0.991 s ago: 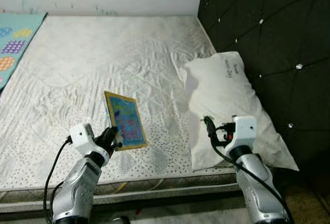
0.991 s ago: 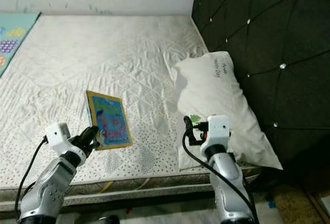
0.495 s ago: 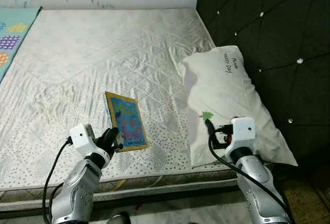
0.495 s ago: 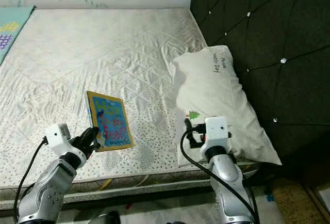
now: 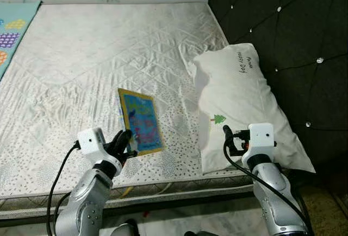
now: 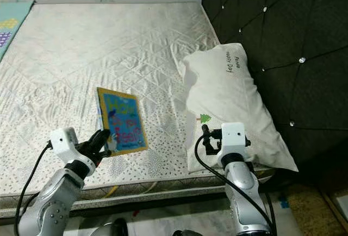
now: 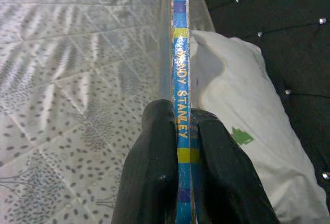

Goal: Clean up the room

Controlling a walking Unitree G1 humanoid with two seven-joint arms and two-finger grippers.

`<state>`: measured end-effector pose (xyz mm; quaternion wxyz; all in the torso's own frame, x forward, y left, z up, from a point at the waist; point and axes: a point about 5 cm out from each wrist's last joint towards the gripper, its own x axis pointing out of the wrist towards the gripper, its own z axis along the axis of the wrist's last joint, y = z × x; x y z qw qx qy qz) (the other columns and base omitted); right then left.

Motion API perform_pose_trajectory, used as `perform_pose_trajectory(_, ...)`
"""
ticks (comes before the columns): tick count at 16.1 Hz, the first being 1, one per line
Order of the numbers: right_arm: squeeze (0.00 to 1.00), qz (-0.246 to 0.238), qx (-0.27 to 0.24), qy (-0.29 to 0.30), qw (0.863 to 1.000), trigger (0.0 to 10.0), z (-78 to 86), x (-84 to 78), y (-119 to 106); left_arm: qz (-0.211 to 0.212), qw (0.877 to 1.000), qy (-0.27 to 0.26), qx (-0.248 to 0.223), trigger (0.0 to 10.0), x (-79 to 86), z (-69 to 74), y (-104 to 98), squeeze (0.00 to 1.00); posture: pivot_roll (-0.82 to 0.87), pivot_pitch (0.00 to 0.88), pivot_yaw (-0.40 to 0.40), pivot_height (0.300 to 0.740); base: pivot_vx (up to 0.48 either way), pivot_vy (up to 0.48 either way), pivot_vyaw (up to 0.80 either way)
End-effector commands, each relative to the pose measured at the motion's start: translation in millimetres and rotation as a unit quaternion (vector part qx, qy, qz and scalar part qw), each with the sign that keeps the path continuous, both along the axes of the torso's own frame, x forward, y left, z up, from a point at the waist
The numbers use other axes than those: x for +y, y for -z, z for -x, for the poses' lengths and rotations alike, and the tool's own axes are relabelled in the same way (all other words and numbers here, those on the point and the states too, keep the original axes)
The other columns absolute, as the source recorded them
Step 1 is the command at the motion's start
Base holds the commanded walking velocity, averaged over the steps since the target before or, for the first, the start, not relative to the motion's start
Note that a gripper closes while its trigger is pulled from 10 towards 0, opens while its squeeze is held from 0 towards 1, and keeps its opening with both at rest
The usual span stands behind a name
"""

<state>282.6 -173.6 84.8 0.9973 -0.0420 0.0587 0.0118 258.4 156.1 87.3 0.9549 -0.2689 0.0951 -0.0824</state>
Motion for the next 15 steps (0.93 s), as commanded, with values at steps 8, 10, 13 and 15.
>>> perform_pose_trajectory(8,0.00,-0.015,-0.002,-0.003,1.000,10.0,-1.8,4.3,-1.3,-0.016,1.000,-0.007,-0.002,10.0,7.8,0.5,-4.6,0.00,-0.10,0.181,-0.029,0.685,0.000,0.000,0.00)
perform_pose_trajectory(10,0.00,-0.021,-0.005,-0.009,1.000,10.0,-2.3,5.7,-2.2,-0.027,0.999,-0.031,-0.005,10.0,12.8,-4.1,-6.3,0.00,-0.09,0.182,-0.028,0.670,0.000,0.000,0.00)
perform_pose_trajectory(13,0.00,-0.028,-0.008,-0.013,1.000,10.0,-2.9,5.9,-2.6,-0.039,0.998,-0.056,-0.004,10.0,18.1,-6.8,-6.1,0.00,-0.09,0.181,-0.028,0.670,0.000,0.000,0.00)
perform_pose_trajectory(15,0.00,-0.027,-0.008,-0.014,1.000,10.0,-3.5,5.8,-2.7,-0.050,0.996,-0.076,-0.007,10.0,21.5,-7.8,-6.9,0.00,-0.10,0.180,-0.031,0.670,0.000,0.000,0.00)
